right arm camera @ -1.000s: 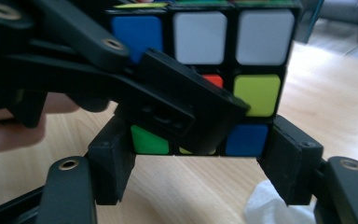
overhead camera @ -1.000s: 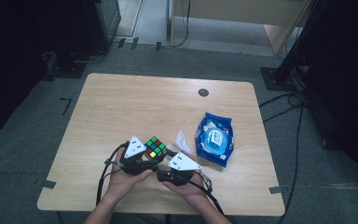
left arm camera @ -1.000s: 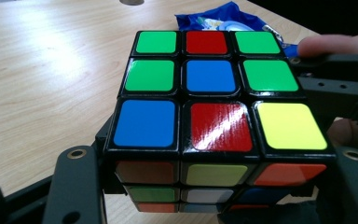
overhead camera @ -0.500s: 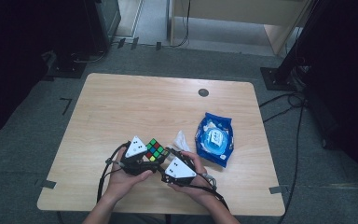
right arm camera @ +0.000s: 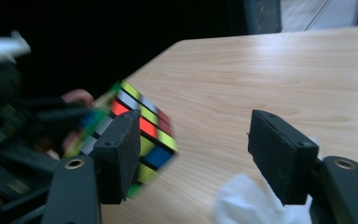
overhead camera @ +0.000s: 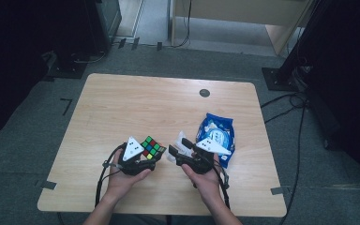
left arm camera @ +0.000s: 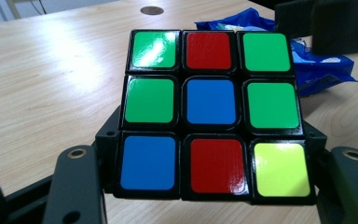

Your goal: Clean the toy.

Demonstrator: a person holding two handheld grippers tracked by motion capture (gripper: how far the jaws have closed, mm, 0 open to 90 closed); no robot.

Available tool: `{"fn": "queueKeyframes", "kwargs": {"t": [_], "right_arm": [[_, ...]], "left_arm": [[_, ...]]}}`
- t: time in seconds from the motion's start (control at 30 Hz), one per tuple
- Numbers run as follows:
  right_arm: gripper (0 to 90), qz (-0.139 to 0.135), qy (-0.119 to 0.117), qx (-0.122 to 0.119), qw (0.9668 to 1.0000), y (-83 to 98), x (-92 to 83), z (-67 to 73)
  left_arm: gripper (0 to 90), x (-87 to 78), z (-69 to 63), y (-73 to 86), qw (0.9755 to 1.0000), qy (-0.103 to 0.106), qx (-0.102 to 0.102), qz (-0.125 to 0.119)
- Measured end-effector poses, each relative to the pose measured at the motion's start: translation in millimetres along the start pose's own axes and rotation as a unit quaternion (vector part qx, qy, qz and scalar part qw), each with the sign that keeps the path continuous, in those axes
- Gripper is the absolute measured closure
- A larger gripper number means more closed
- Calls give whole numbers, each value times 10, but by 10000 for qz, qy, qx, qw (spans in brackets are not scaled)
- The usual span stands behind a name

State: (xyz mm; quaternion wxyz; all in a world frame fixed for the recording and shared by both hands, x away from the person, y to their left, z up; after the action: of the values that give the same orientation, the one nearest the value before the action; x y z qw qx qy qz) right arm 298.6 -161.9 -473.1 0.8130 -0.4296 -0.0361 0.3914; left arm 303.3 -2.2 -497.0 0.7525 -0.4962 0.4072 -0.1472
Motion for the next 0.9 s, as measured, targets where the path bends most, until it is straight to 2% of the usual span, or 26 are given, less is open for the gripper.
{"fn": "queueKeyframes", "kwargs": {"t": [0.07,0.1,0.13,0.2,0.27,0.43,0.53,0.6,0.63,0.67,0.7,0.73,0.77,0.8,0.83,0.87,0.9], "right_arm": [[338,118,-2,392,9992,19,21,19],[324,198,-87,705,9973,35,34,28],[313,240,-161,883,9957,44,42,31],[279,341,-272,1302,9905,60,63,30],[242,421,-420,1592,9854,74,94,19],[227,675,-528,2001,9760,152,152,9],[308,814,-722,2230,9687,191,169,19],[322,845,-713,2255,9679,195,160,27],[341,827,-719,2206,9692,191,154,28],[344,791,-662,2083,9726,183,144,35],[344,796,-539,1850,9780,187,137,51],[345,751,-320,1383,9870,197,133,79],[345,698,-139,859,9938,214,135,116],[345,650,16,456,9968,231,138,147],[345,615,156,18,9980,255,142,186],[345,589,222,-196,9978,273,143,219],[344,575,216,-274,9977,273,145,231]], "left_arm": [[341,15,-30,2,9999,-46,88,-21],[341,20,-43,2,9999,-60,118,-24],[341,27,-60,1,9998,-76,155,-37],[341,38,-105,-8,9996,-97,262,-62],[341,42,-155,-26,9991,-128,387,-130],[341,39,-251,-76,9973,-174,647,-296],[341,49,-278,-71,9970,-129,692,-312],[340,49,-276,-65,9974,-66,632,-340],[339,58,-268,-59,9978,-39,585,-306],[338,69,-271,-53,9980,-2,572,-256],[335,80,-280,-51,9982,-10,575,-190],[332,88,-285,-53,9982,-32,579,-166],[330,91,-286,-53,9983,-26,572,-141],[330,93,-281,-52,9984,-12,549,-134],[334,88,-275,-48,9984,-3,540,-137],[337,76,-267,-46,9984,18,541,-162],[340,67,-262,-48,9983,17,562,-175]]}}
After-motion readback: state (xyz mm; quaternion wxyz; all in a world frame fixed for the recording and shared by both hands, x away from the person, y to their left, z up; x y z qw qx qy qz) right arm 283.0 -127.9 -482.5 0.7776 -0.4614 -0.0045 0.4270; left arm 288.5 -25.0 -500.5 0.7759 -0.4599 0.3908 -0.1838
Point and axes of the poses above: each handheld gripper's, and its own axes: x roughly forward along the jaws, y roughly out of its underside, z roughly to its left, the point moved 6 cm from there along x, roughly forward along the jaws, and after that the axes turned 15 degrees about x, right-handed, at the moved point
